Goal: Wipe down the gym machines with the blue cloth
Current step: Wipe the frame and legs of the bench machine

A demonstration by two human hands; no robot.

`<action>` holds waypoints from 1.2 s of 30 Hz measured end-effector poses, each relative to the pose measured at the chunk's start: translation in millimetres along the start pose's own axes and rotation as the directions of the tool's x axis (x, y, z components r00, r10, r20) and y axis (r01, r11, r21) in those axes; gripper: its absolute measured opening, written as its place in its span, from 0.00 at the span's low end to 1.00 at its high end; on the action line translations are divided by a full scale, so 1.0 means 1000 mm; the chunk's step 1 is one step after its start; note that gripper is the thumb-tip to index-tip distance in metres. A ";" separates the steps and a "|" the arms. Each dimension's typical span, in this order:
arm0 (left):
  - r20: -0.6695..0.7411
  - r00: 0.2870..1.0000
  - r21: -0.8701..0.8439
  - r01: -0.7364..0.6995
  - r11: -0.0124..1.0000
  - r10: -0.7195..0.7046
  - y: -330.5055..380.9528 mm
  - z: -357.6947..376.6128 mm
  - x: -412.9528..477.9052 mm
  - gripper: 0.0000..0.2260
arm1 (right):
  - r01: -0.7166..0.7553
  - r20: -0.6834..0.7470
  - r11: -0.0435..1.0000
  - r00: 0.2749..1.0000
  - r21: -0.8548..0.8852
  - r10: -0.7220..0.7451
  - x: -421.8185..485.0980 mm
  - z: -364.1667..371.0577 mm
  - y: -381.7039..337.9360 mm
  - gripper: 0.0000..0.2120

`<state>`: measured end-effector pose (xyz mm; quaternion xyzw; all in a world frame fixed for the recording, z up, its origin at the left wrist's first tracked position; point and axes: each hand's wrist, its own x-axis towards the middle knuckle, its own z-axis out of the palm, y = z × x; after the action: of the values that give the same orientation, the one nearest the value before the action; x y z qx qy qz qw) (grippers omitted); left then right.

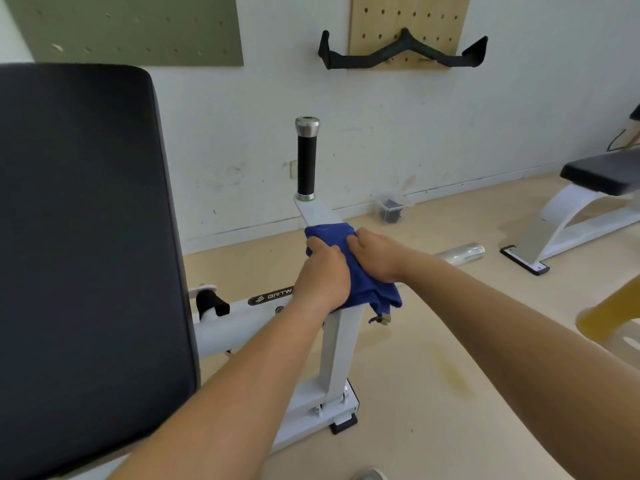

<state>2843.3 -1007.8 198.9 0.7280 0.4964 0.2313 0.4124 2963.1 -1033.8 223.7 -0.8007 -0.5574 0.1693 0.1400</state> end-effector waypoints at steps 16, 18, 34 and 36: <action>-0.056 0.998 -0.052 -0.014 0.999 0.011 -0.005 -0.032 0.145 0.16 | 0.059 -0.029 0.995 0.998 0.081 -0.056 0.127 -0.006 -0.028 0.22; -0.051 0.999 -0.066 -0.011 0.998 0.007 -0.003 -0.032 0.133 0.16 | 0.054 -0.035 0.995 0.998 0.089 -0.051 0.117 -0.005 -0.030 0.22; -0.147 0.973 -0.314 -0.214 0.925 0.176 -0.026 0.037 -0.061 0.17 | 0.151 -0.310 0.788 0.949 0.597 0.053 -0.078 0.060 0.015 0.13; -0.174 0.959 -0.274 -0.266 0.924 0.225 -0.044 0.053 -0.066 0.21 | 0.177 -0.333 0.771 0.942 0.612 0.049 -0.085 0.082 0.019 0.11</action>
<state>2832.5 -1080.4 137.8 0.6970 0.3885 0.4027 0.4484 2917.3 -1117.1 151.2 -0.7034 -0.4634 0.2056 0.4983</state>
